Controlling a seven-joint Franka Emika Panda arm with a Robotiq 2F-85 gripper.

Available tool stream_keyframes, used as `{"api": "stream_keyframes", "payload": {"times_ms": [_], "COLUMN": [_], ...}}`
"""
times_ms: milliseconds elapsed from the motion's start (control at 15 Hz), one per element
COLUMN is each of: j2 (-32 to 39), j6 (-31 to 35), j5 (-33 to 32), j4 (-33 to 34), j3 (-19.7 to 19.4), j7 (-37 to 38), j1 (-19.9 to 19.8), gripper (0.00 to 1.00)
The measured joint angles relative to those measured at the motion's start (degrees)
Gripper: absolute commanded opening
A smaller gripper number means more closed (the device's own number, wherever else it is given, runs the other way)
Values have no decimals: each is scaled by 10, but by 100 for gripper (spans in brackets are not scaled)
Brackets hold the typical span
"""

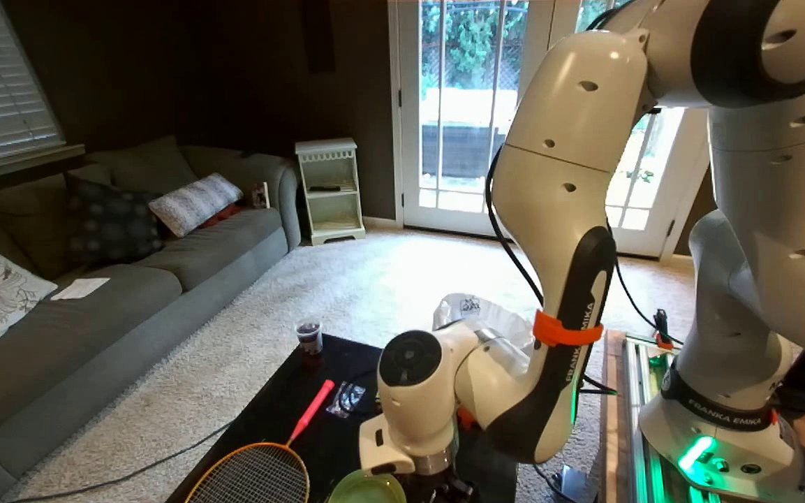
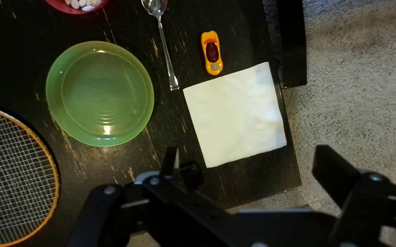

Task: Rotate the orange object on the table.

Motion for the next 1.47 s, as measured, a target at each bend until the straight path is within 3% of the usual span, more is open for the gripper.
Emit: {"api": "stream_keyframes", "payload": {"times_ms": [200,400,933,1467], "j2": [46,88,191,200], "j6": [0,2,39,41], "j5": [-53,-65,-29,-28], "j4": [28,52,92,99], "j3": [-25,-35,-19,-17], "j7": [37,53,55,55], "j1": [41,56,11,10], "gripper": [100,100,100,100]}}
